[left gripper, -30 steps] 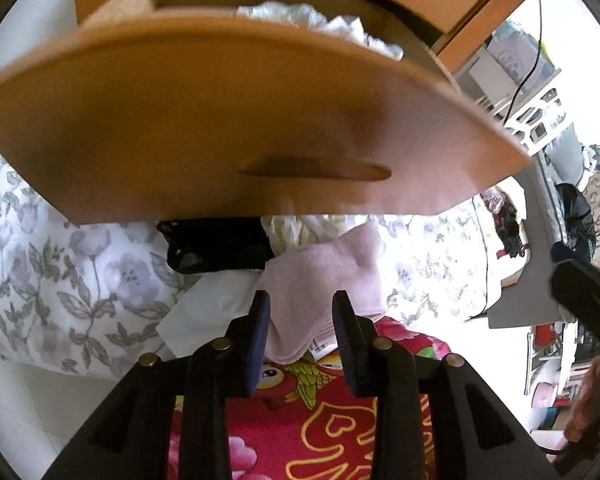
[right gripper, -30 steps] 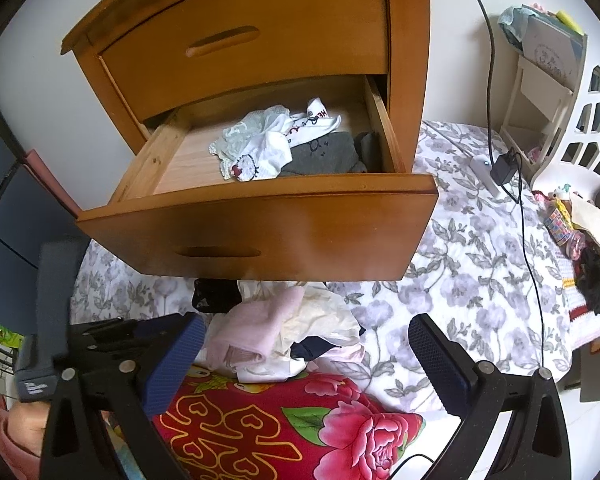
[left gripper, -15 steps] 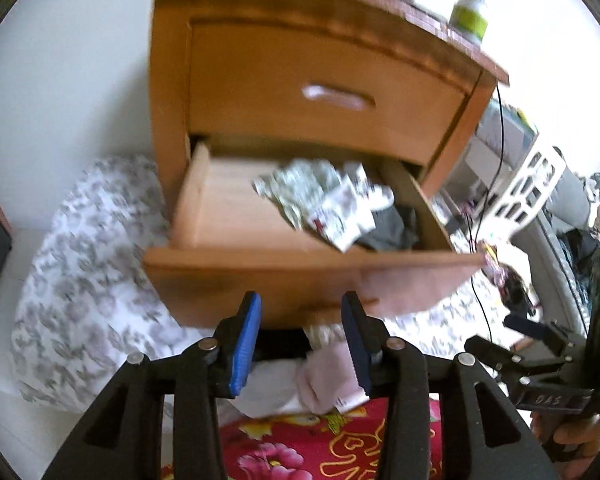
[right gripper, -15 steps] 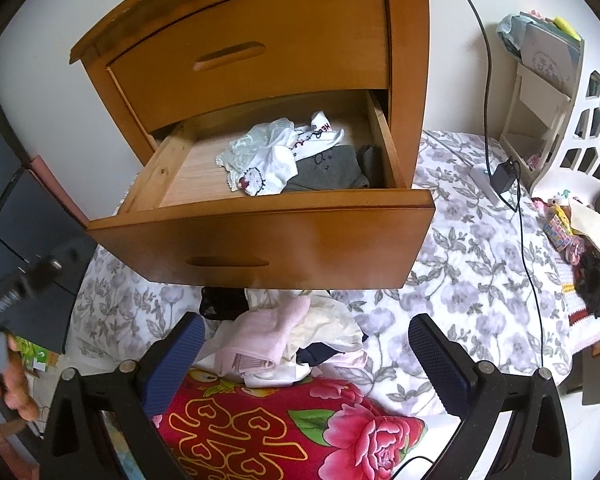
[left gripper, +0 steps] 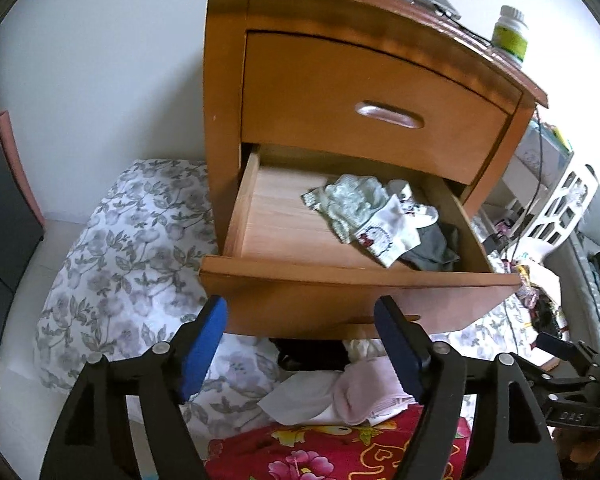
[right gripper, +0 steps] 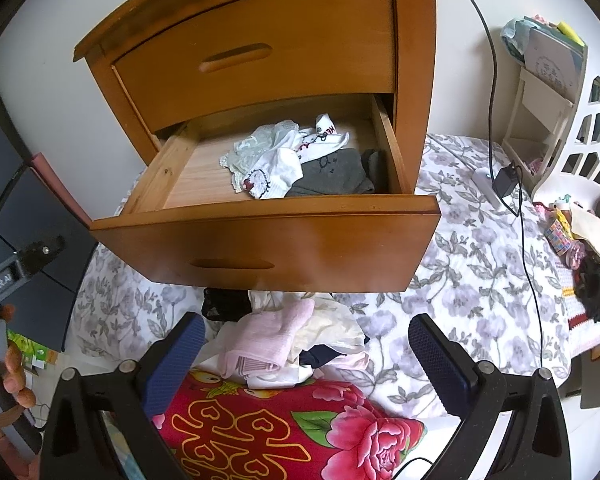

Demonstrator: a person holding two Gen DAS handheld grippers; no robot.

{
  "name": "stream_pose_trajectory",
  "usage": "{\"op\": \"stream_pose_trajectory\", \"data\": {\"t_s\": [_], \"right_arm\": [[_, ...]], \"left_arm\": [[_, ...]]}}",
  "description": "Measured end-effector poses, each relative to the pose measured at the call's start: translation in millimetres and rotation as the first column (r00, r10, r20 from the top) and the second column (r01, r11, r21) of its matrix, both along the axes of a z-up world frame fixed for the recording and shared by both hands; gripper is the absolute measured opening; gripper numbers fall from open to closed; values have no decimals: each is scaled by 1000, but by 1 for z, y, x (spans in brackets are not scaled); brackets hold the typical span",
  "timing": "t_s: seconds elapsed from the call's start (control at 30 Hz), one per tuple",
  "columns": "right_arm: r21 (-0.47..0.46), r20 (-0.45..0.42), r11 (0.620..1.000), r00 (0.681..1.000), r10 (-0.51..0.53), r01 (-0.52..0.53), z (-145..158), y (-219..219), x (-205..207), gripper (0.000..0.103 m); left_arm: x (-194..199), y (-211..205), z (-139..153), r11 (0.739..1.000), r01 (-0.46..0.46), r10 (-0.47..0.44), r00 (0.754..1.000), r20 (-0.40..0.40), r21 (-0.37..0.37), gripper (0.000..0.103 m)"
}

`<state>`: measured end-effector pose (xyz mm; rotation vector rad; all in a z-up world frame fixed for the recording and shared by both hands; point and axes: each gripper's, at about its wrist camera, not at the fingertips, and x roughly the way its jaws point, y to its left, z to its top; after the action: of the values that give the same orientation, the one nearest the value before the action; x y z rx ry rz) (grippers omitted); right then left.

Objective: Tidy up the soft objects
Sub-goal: 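Withdraw the left gripper from the pink sock, then reach the right gripper into the drawer toward the white Hello Kitty sock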

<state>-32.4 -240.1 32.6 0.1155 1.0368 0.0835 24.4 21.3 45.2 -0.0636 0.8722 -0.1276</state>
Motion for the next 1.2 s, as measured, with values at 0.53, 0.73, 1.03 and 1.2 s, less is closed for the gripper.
{"op": "stream_pose_trajectory", "data": {"t_s": [0.53,0.73,1.03,1.2], "right_arm": [[-12,-12,1000,1000,8,-8,-3,4,6,103],[0,10,1000,1000,27,-27,11,5,19,103],[32,54,999,998,40,-42,43,-3,54,103],[33,74,996,994,75,-77,56,-3,76,103]], "left_arm": [[2,2,1,1000,-16,15,999,51,18,96],[5,3,2,1000,0,-1,998,67,12,96],[15,6,-2,1000,29,-28,996,80,-5,96],[21,3,-4,999,54,-53,995,87,0,96]]}}
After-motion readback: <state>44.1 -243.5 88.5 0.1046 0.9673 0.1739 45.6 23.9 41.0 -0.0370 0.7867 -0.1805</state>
